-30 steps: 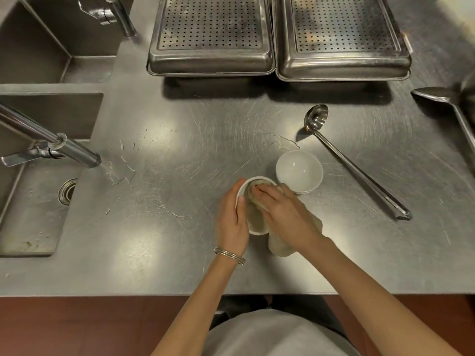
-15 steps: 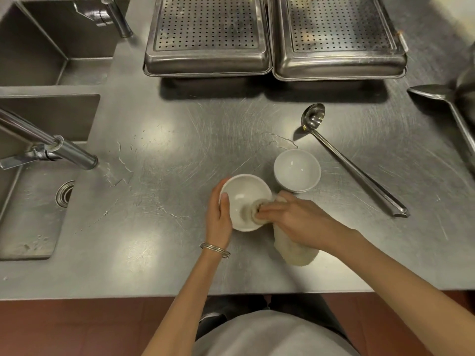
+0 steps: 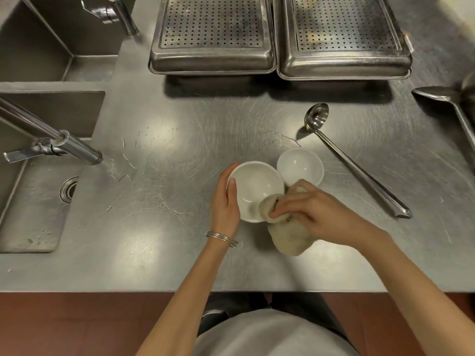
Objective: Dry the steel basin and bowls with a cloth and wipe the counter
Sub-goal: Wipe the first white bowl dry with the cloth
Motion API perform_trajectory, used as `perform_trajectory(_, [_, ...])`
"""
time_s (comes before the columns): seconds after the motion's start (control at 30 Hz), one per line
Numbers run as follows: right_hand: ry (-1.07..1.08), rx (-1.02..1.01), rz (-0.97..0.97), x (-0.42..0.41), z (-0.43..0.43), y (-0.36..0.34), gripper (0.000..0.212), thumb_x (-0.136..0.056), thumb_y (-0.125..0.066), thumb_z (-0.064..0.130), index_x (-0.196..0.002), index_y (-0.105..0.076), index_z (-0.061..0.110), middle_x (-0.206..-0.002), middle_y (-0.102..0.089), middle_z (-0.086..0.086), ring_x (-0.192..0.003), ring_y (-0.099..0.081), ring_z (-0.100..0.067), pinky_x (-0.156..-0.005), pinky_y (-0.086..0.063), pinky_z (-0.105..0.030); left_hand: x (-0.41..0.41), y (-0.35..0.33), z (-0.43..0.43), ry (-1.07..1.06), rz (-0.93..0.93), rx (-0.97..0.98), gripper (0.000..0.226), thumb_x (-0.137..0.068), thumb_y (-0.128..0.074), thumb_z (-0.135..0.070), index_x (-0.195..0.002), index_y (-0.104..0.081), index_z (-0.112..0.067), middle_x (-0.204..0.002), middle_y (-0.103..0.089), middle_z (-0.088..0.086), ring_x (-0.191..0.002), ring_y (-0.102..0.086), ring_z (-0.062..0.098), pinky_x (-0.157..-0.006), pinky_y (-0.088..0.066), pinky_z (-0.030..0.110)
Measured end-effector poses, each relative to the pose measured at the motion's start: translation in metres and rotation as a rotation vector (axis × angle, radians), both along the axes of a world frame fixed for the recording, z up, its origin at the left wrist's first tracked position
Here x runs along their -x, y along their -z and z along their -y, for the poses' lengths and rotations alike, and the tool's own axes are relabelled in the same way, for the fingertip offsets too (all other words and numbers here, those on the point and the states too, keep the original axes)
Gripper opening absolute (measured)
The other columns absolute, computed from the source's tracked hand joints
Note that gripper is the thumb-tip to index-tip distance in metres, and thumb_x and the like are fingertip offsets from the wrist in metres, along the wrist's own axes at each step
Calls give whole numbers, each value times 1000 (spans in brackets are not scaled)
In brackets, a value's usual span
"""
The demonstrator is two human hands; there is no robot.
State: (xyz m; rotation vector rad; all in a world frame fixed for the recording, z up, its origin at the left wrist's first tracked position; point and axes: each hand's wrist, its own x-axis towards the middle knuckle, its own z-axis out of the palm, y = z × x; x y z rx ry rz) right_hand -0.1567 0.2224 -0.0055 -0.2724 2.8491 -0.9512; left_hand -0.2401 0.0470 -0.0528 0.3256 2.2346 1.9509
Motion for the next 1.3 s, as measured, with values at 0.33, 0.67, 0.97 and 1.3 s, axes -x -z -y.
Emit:
perform_trajectory(0.33, [287, 116, -282, -13, 26, -14, 27, -90, -55, 20, -116, -63, 22, -130, -40, 2, -113, -45, -15, -93, -42, -27, -13, -19, -3, -105, 122, -182, 27, -96, -34, -29, -120, -46, -35, -122, -50, -20, -111, -50, -4, -94, -44, 21])
perform_trajectory(0.67, [458, -134, 175, -8, 38, 23, 24, -86, -61, 39, -108, -67, 33, -112, -56, -4, -93, -60, -26, -74, -46, -29, 0, -11, 10, 292, 151, 104, 37, -97, -46, -15, -131, -44, -28, -120, -54, -14, -107, -53, -3, -93, -46, 25])
perform_trajectory(0.97, [642, -48, 167, -2, 39, 24, 19, -87, -60, 38, -103, -69, 32, -103, -69, 5, -97, -59, -16, -65, -26, -17, -42, 15, 2, 21, 174, -77, 70, -67, -52, -2, -129, -33, -28, -130, -39, -17, -113, -42, -13, -88, -41, 8])
perform_trajectory(1.3, [408, -419, 178, 10, 40, 25, 30, -89, -51, 50, -109, -64, 33, -122, -52, 3, -92, -61, -29, -71, -43, -30, -17, 15, 20, 274, 38, 130, 64, -63, -44, 1, -121, -48, -27, -133, -48, -6, -123, -43, 4, -103, -38, 23])
